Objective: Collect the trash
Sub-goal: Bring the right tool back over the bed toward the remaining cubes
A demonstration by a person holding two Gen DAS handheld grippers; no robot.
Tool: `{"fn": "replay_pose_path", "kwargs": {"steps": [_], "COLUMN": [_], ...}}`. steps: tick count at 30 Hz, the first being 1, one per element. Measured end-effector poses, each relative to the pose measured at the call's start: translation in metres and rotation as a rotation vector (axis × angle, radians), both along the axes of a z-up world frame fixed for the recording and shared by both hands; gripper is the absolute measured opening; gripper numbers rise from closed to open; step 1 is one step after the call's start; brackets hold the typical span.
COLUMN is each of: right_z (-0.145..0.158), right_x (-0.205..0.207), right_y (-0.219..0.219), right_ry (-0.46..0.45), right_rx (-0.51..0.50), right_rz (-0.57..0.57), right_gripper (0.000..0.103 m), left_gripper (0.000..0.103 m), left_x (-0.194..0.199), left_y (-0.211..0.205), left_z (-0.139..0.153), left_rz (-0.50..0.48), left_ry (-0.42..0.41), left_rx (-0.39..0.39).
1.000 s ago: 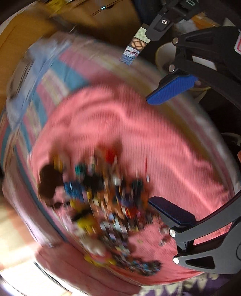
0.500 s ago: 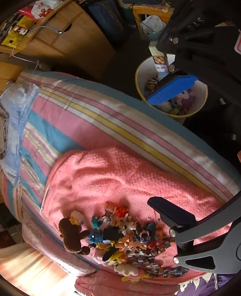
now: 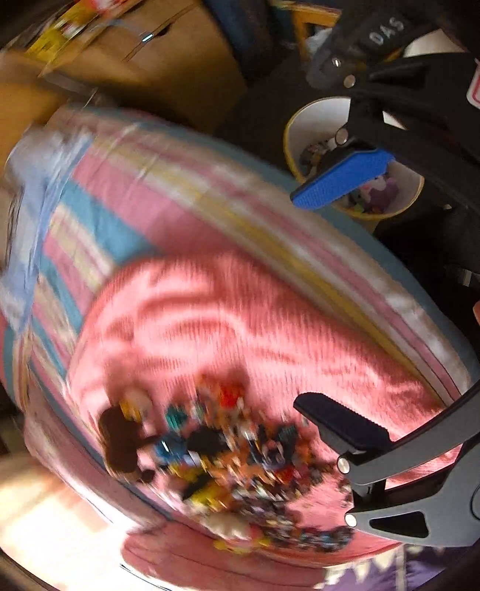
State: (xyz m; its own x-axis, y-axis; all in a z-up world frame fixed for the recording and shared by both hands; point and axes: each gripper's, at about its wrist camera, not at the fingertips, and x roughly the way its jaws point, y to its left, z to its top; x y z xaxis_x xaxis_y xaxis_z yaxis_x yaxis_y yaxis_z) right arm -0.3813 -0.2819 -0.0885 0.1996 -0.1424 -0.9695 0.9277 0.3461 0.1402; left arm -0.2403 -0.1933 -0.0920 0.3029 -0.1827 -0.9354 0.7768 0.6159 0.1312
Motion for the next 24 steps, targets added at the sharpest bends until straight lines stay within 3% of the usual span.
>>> {"fn": "replay_pose_path", "kwargs": {"steps": [6,14,24], "right_z": [0.031,0.056,0.064], "right_x": [0.099,0.223,0.295], "right_y": [0.041,0.143,0.283], "right_ry": [-0.041,-0.129,-0.192], "right_rx": [-0.079,-0.107,-0.099], "right_rz": [0.283,0.695,1.125], "right_gripper": [0.021,0.023,0.027], "left_gripper": [0.096,0.096,0.096], "left_x": [0.067,0.134,0.144], "left_y": [0.065,0.192,0.344], "left_z": [0.024,0.054,0.065], "left_rz": [0.251,0.631,1.077], "left_ry": [-0.043,-0.111,-0.147], "left_rx": [-0.044,-0.061,-0.038]}}
